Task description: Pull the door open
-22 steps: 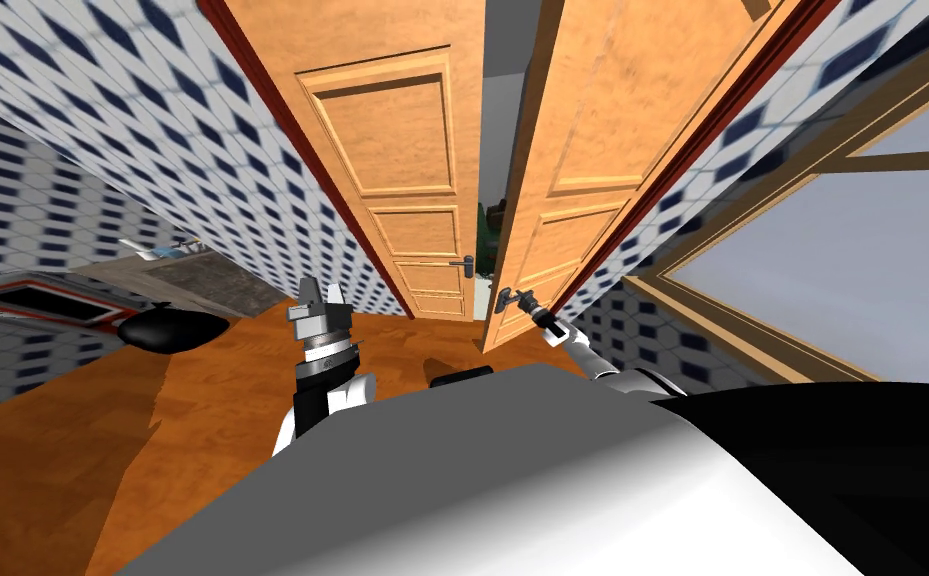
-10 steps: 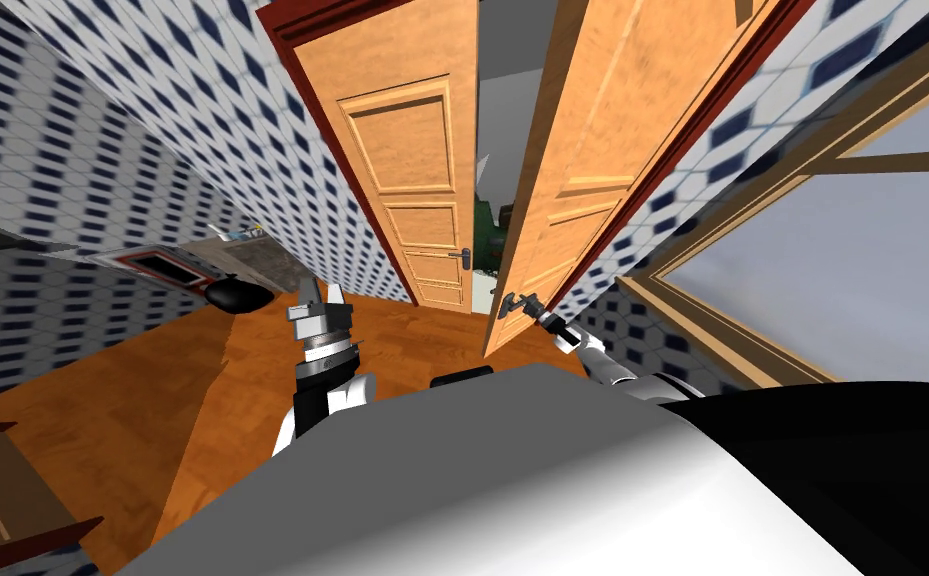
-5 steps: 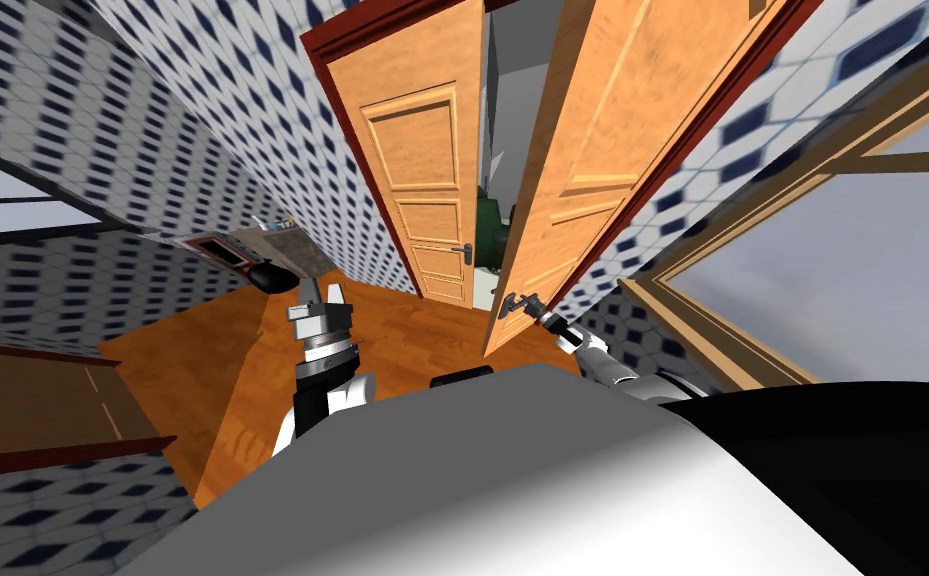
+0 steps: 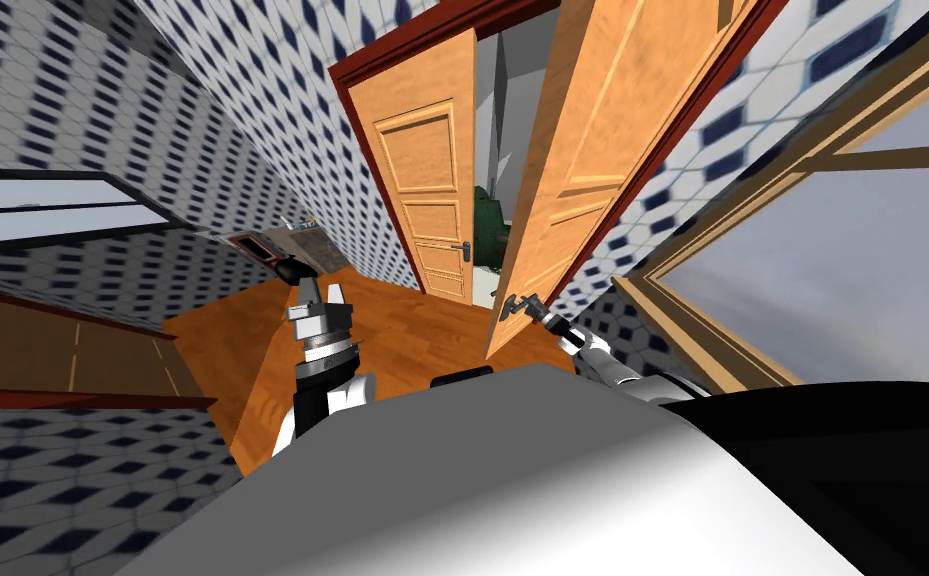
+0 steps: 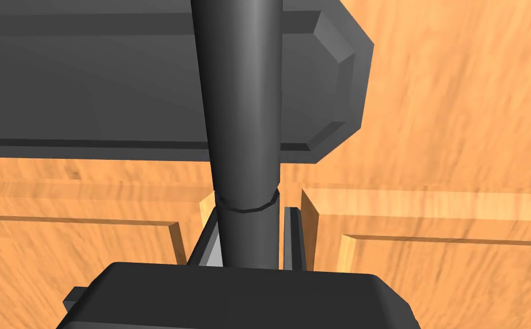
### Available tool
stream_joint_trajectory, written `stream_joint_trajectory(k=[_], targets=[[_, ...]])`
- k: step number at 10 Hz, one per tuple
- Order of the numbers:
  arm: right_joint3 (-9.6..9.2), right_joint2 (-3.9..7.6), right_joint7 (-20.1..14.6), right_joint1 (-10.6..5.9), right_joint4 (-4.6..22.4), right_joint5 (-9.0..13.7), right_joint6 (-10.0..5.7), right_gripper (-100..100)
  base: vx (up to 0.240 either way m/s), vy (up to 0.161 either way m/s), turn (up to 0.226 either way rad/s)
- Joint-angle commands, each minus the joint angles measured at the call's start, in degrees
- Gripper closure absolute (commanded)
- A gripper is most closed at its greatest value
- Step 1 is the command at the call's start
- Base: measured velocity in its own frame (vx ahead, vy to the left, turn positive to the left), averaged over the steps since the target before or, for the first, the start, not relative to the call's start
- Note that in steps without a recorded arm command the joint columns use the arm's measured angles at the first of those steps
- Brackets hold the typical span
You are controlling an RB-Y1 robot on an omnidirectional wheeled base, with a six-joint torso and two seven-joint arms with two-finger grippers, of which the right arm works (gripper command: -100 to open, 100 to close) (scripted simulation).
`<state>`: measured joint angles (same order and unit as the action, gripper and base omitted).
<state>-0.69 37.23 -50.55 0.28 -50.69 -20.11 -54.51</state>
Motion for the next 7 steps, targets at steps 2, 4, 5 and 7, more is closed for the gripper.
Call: stream_joint_trajectory(k=[2,4,5,7], targets=[[0.1,0.35,-0.29,0.03,1.0,-0.33,-1.74,100,-0.17,-0.104,0.154],[0.17,0.6,-0.5,0.05,1.73,-0.57,-3.0,100,-0.185,-0.127,0.167],[0.23,0.78,-0.65,0.07,2.25,-0.74,-3.92,100,-0.158,-0.127,0.167],[0.31,1.06,-0.88,0.1,3.05,-1.0,-5.3,100,-0.169,-0.138,0.14]])
